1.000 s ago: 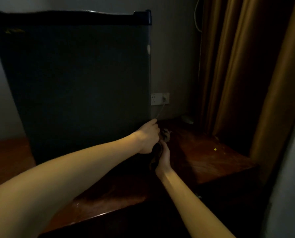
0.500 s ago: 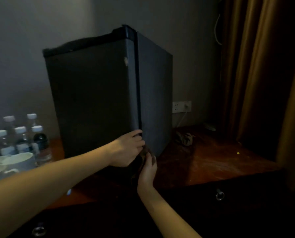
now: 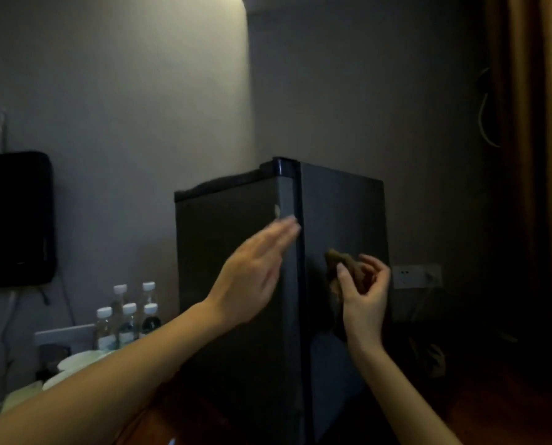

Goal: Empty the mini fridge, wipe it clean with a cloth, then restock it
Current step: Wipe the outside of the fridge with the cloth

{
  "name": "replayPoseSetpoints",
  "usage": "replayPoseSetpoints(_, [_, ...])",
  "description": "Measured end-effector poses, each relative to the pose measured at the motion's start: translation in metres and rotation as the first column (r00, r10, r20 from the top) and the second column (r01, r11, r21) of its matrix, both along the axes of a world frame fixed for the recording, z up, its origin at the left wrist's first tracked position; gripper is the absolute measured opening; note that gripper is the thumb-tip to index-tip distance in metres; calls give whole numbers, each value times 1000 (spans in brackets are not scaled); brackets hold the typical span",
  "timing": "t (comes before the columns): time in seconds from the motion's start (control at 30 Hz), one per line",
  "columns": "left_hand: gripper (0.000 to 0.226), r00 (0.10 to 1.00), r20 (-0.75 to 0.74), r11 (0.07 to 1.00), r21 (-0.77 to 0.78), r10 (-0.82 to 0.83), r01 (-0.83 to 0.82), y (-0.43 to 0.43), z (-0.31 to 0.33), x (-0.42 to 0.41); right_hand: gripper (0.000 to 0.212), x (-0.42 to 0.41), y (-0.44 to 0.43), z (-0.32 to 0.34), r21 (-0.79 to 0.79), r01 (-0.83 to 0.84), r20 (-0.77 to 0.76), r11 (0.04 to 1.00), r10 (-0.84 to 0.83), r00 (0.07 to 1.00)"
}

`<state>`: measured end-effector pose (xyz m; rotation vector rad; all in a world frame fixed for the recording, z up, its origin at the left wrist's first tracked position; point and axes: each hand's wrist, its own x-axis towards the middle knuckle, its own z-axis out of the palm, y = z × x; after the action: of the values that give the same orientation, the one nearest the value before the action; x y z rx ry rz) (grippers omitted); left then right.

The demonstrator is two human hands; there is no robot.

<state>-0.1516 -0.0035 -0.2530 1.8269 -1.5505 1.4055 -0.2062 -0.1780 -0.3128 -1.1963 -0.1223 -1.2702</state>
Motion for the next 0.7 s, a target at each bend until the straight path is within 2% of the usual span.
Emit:
replayPoseSetpoints(0.07, [54, 986, -163, 966, -258, -44, 1, -5, 30, 6, 26, 1, 1, 44, -109, -40, 110, 993, 52, 993])
replayPoseSetpoints(0.1, [55, 963, -256, 941, -339, -88, -4, -8, 44, 10, 23, 5, 2, 66, -170, -39, 160, 985, 67, 985])
replayPoseSetpoints(0.2, [53, 819, -499, 889, -457, -284, 29, -20, 75, 21, 18, 23, 13, 128, -261, 84, 313, 962, 2, 950])
replayPoseSetpoints(0.27, [51, 747, -557, 872, -485, -362, 61, -28, 86, 27, 18, 36, 22, 161, -288, 148, 376, 946, -30, 926])
replayPoseSetpoints(0.33, [50, 737, -552, 862, -499, -391, 84, -32, 88, 32, 19, 49, 32, 178, -371, 179, 378, 911, -28, 926])
replayPoseSetpoints(0.43, [47, 816, -458, 864, -495, -353, 96, -28, 86, 43, 25, 66, 40, 171, -433, 237, 376, 870, -65, 925])
replayPoseSetpoints(0.5, [46, 838, -420, 863, -492, -348, 112, -27, 85, 49, 33, 72, 39, 157, -432, 261, 393, 863, -80, 916])
replayPoseSetpoints(0.7, [46, 784, -410, 796, -582, -465, 167, -40, 83, 43, 44, 66, 29, 96, -500, 249, 355, 829, -65, 932])
